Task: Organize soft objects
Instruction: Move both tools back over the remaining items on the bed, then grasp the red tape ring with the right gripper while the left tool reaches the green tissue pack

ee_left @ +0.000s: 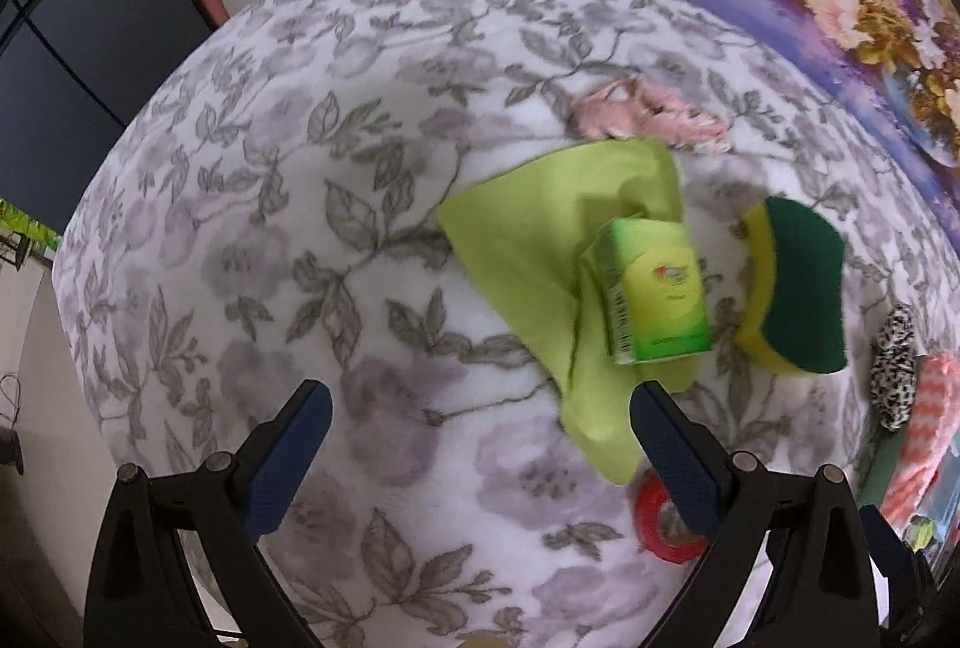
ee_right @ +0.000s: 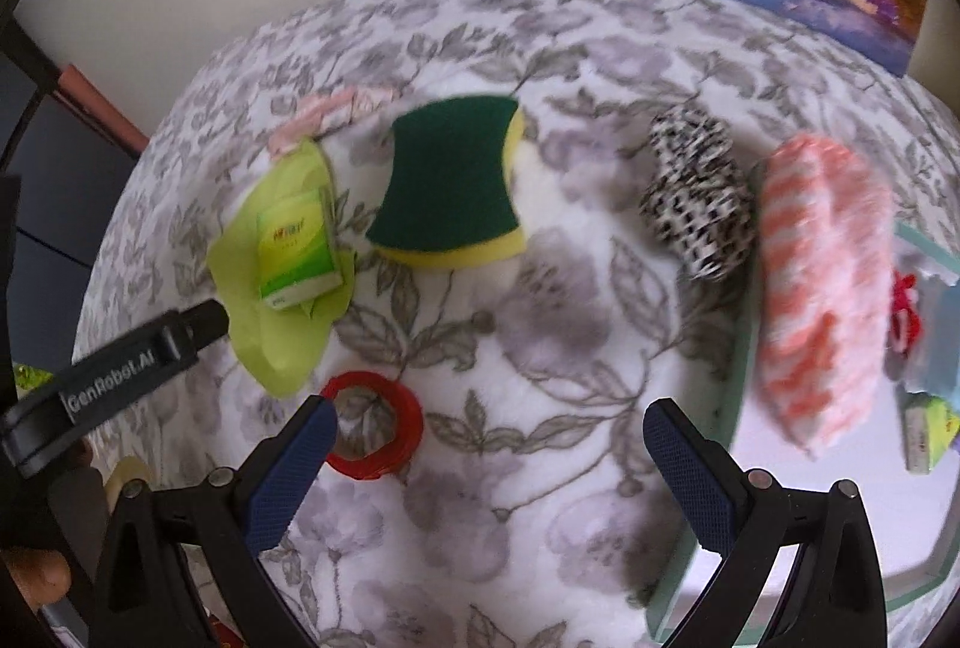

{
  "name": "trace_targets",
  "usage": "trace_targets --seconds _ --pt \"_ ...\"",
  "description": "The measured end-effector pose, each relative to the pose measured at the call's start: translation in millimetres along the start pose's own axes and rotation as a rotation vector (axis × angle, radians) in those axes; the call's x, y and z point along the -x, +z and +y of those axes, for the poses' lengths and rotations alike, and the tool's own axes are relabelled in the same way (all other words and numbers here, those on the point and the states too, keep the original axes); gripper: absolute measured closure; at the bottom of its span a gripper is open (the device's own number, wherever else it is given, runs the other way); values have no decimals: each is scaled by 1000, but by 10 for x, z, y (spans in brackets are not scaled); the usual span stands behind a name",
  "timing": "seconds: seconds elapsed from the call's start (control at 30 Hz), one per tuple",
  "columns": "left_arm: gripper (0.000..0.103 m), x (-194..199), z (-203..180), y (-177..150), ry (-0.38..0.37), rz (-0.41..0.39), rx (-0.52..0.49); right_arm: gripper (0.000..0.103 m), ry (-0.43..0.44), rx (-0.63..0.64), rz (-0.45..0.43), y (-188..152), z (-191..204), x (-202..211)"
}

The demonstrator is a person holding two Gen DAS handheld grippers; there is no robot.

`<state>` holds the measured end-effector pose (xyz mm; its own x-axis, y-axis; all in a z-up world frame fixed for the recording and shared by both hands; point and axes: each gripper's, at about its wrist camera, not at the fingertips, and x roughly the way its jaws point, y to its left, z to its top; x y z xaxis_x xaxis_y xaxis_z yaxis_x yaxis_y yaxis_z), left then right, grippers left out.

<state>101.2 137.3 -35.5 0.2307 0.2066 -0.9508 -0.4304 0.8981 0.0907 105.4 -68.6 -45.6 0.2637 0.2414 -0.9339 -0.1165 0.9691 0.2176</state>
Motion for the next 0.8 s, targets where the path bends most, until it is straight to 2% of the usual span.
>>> trace_targets --seconds 0.23,0.53,0.8 --pt "3 -144 107 -5 -12 46 40 0 -3 53 47 -59 151 -207" --pt "3 -190 168 1 -19 70 60 0 18 104 62 -114 349 -319" --pt "3 -187 180 10 -11 63 58 0 -25 169 84 -179 452 -472"
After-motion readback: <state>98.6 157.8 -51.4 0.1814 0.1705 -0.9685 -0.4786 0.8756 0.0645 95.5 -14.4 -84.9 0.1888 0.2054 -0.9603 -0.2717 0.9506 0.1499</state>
